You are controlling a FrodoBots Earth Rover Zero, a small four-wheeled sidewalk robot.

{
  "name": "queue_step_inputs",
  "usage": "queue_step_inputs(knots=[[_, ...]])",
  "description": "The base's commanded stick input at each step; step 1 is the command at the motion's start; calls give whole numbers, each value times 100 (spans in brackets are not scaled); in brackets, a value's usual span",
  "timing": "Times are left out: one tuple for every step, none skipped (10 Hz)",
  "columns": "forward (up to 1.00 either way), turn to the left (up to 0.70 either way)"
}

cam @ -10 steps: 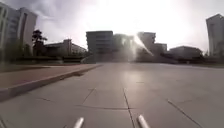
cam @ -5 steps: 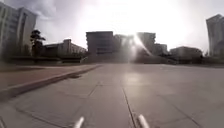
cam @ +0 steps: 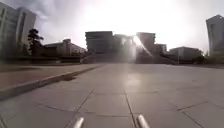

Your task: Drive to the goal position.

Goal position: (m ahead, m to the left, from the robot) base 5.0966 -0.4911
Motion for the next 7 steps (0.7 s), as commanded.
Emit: queue_step_inputs(knots=[[100,0],[100,0],[100,0],[100,0],[100,0],[100,0],[100,0]])
